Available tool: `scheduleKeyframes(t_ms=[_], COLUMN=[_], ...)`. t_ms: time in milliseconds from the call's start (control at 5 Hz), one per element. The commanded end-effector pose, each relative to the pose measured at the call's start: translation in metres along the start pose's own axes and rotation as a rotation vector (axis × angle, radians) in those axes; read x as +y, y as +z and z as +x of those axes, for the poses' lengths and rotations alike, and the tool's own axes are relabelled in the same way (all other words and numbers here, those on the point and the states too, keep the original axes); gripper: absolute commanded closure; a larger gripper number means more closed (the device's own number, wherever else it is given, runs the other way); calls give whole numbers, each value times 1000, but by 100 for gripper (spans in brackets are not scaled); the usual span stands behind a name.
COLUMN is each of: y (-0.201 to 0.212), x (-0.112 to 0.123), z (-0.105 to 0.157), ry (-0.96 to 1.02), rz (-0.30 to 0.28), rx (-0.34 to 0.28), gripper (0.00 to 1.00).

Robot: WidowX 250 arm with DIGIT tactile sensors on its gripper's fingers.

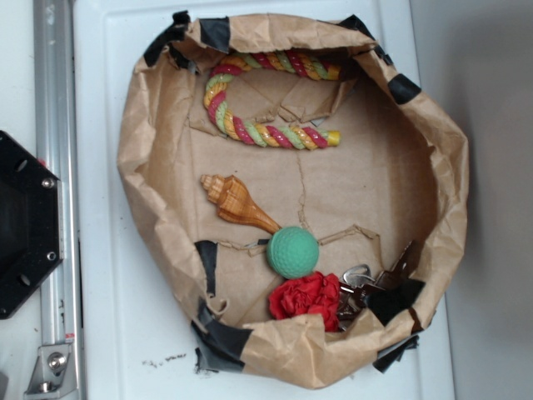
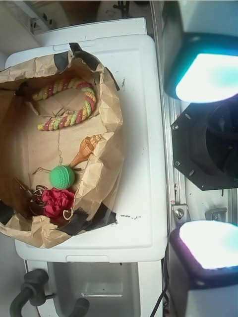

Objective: Grab the multicolored rope.

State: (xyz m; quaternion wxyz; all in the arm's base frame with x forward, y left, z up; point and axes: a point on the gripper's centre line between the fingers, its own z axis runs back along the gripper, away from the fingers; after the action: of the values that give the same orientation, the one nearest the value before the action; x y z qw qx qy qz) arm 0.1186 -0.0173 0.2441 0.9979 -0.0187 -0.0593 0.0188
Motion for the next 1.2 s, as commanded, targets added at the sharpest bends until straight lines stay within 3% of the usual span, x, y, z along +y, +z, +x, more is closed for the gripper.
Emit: scheduleKeyframes(t_ms=[0,200,400,600,800,1000], y=[0,-17,-60,-117,-169,-199], x=[0,20,31,41,34,25], z=[0,49,97,127,126,109], ry=[0,-221,-331,-332,-343,-318], rz=[0,5,-20,35,28,45], rx=[0,-134,-114,-16,73,130], gripper=[0,0,0,0,0,0])
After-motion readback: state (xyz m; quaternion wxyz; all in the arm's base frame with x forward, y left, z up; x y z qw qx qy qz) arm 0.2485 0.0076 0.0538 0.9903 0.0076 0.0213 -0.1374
